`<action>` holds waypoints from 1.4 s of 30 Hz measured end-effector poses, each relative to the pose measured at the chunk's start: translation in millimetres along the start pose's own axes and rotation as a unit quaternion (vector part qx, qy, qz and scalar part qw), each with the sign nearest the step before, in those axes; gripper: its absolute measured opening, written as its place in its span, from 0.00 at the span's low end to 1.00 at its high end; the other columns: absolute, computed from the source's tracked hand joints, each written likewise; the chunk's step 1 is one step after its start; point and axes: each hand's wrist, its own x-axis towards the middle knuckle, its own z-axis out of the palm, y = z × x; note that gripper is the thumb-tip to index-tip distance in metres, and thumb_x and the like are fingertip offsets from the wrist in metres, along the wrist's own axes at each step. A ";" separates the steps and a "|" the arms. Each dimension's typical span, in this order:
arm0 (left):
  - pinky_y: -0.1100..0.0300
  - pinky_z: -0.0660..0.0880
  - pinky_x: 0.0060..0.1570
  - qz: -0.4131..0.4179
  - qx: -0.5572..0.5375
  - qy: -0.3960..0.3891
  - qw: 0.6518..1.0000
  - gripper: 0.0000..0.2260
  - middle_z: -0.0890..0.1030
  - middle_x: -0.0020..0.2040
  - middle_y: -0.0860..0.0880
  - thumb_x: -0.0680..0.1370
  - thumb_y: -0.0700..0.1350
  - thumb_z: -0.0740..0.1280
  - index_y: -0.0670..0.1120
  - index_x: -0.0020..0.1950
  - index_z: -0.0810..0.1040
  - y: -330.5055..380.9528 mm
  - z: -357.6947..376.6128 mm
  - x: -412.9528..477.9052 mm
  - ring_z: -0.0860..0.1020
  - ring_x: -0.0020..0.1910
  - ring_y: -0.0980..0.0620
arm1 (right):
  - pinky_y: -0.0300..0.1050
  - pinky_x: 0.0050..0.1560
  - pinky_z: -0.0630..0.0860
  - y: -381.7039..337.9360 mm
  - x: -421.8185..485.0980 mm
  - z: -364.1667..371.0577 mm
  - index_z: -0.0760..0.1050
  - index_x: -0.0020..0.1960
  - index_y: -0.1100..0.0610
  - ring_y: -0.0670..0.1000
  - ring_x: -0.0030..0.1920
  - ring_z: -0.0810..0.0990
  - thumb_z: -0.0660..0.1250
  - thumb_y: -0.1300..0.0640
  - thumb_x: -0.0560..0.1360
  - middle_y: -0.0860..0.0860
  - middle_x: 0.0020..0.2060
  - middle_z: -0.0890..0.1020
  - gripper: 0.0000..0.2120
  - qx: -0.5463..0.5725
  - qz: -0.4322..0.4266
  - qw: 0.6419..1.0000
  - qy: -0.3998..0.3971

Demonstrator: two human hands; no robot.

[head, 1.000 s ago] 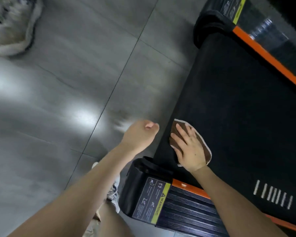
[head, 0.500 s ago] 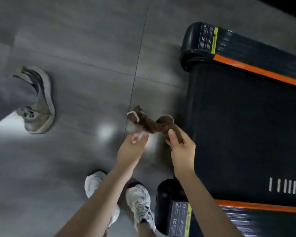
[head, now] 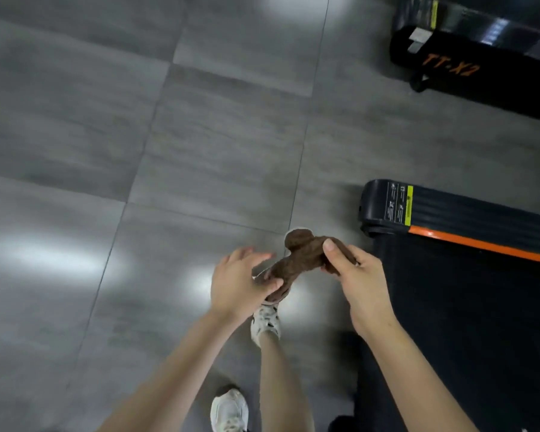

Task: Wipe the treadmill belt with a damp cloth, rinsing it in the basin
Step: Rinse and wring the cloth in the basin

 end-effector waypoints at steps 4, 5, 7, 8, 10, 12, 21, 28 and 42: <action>0.65 0.64 0.54 -0.031 -0.050 0.061 0.996 0.11 0.77 0.61 0.53 0.72 0.51 0.72 0.56 0.54 0.82 28.8 -80.1 27.8 0.73 0.61 0.53 | 0.33 0.42 0.76 -84.2 41.2 30.1 0.82 0.42 0.54 0.42 0.38 0.81 0.69 0.59 0.74 0.50 0.35 0.85 0.04 -0.032 -0.003 0.998 -0.051; 0.67 0.64 0.51 -0.048 -0.070 0.084 0.993 0.09 0.78 0.58 0.54 0.73 0.50 0.72 0.54 0.52 0.83 31.9 -101.5 35.9 0.75 0.59 0.53 | 0.32 0.41 0.75 -106.1 53.3 42.2 0.81 0.41 0.53 0.40 0.37 0.80 0.69 0.60 0.74 0.47 0.34 0.84 0.05 -0.040 -0.012 0.997 -0.063; 0.68 0.65 0.49 -0.084 -0.106 0.119 0.984 0.07 0.80 0.55 0.54 0.74 0.49 0.71 0.52 0.50 0.83 34.4 -146.4 54.8 0.76 0.57 0.52 | 0.36 0.44 0.75 -144.9 80.4 67.6 0.81 0.39 0.50 0.39 0.36 0.80 0.70 0.60 0.74 0.43 0.32 0.84 0.07 -0.073 -0.021 0.994 -0.078; 0.66 0.66 0.51 -0.098 -0.117 0.133 0.979 0.06 0.80 0.55 0.53 0.75 0.49 0.70 0.51 0.50 0.83 35.2 -170.0 64.0 0.76 0.57 0.51 | 0.41 0.46 0.77 -162.6 94.8 81.0 0.81 0.38 0.48 0.40 0.37 0.80 0.70 0.59 0.73 0.43 0.32 0.84 0.08 -0.095 -0.024 0.992 -0.080; 0.62 0.68 0.53 -0.111 -0.124 0.160 0.973 0.06 0.80 0.55 0.52 0.76 0.48 0.69 0.51 0.51 0.82 36.4 -220.2 82.0 0.76 0.58 0.50 | 0.54 0.53 0.78 -198.2 124.1 110.3 0.82 0.35 0.47 0.47 0.41 0.82 0.72 0.52 0.71 0.45 0.34 0.85 0.06 -0.130 -0.033 0.988 -0.080; 0.63 0.67 0.52 -0.112 -0.121 0.183 0.969 0.07 0.80 0.56 0.51 0.76 0.48 0.68 0.50 0.52 0.82 39.4 -271.7 101.7 0.76 0.57 0.51 | 0.60 0.54 0.77 -232.7 152.7 141.9 0.82 0.37 0.41 0.52 0.44 0.83 0.71 0.40 0.64 0.47 0.37 0.85 0.07 -0.157 -0.043 0.983 -0.083; 0.60 0.69 0.50 -0.113 -0.149 0.238 0.953 0.09 0.82 0.52 0.48 0.77 0.49 0.67 0.46 0.51 0.82 42.9 -487.7 257.4 0.78 0.55 0.50 | 0.61 0.49 0.77 -384.7 298.0 301.7 0.79 0.32 0.44 0.50 0.38 0.78 0.71 0.49 0.71 0.43 0.31 0.79 0.09 -0.235 -0.071 0.963 -0.114; 0.61 0.68 0.47 -0.103 -0.142 0.254 0.951 0.10 0.82 0.49 0.48 0.77 0.50 0.66 0.46 0.51 0.82 57.6 -635.0 406.2 0.78 0.52 0.50 | 0.47 0.40 0.70 -491.5 432.4 412.9 0.81 0.41 0.53 0.51 0.37 0.76 0.70 0.53 0.74 0.49 0.31 0.78 0.06 -0.256 -0.090 0.957 -0.101; 0.51 0.77 0.46 -0.147 -0.238 0.259 0.924 0.06 0.81 0.35 0.53 0.79 0.49 0.64 0.51 0.46 0.79 46.9 -757.7 789.8 0.80 0.40 0.49 | 0.45 0.45 0.73 -560.2 782.3 587.4 0.82 0.52 0.55 0.52 0.45 0.80 0.66 0.50 0.76 0.51 0.44 0.84 0.11 -0.336 -0.062 0.933 -0.115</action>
